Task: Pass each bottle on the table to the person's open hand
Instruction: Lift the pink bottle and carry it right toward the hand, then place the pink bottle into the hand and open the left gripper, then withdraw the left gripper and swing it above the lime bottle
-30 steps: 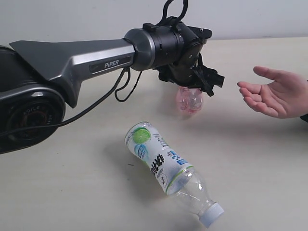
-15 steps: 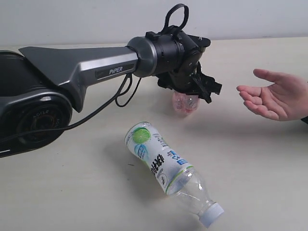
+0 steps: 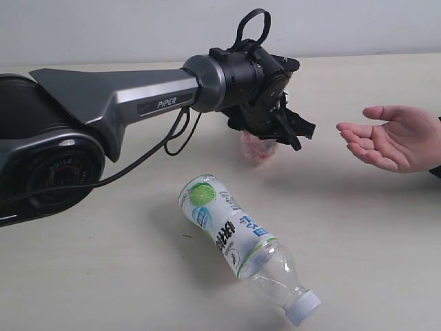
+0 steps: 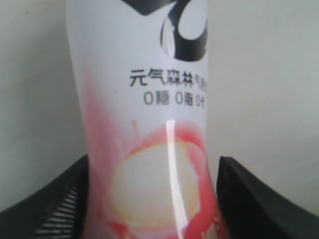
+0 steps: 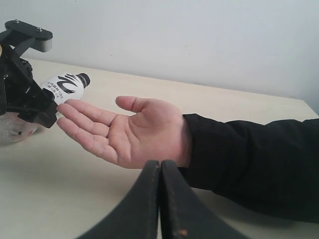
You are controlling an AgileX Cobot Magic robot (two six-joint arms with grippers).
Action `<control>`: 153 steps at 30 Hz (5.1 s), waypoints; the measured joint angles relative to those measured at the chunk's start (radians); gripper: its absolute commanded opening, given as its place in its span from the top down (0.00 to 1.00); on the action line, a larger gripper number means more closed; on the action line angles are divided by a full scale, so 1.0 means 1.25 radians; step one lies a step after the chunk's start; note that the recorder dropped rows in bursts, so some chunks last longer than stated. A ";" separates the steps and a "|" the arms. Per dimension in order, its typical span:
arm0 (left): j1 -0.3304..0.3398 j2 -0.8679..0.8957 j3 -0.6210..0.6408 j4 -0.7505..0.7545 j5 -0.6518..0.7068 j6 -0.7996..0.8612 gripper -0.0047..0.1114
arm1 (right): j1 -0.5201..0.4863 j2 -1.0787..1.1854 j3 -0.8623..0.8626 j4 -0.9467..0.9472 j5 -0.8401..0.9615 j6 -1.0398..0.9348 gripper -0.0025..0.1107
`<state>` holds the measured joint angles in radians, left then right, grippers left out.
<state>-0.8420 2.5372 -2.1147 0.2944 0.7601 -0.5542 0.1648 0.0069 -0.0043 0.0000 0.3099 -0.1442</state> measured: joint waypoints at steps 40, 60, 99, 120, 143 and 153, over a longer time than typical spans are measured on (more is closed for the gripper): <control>-0.155 -0.205 0.000 0.039 0.245 -0.027 0.96 | 0.000 0.000 0.000 0.000 0.000 0.000 0.98; -0.325 -0.211 0.000 0.211 0.125 -0.398 0.96 | 0.000 0.000 0.000 0.000 0.000 0.000 0.98; -0.307 -0.093 0.000 0.109 -0.021 -0.396 0.67 | 0.000 0.000 0.000 0.000 0.000 0.000 0.98; -0.300 -0.093 0.000 0.084 -0.034 -0.349 0.20 | 0.000 0.000 0.000 0.000 0.000 0.000 0.98; -0.300 -0.168 0.000 0.138 0.074 -0.276 0.20 | 0.000 0.000 0.000 0.000 0.000 0.000 0.98; -0.300 -0.236 0.000 0.020 0.108 0.059 0.33 | 0.000 0.000 0.000 0.000 0.000 0.000 0.98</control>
<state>-1.2169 2.2428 -2.1151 0.3188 0.8954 -0.4798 0.1648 0.0069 -0.0043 0.0000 0.3099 -0.1442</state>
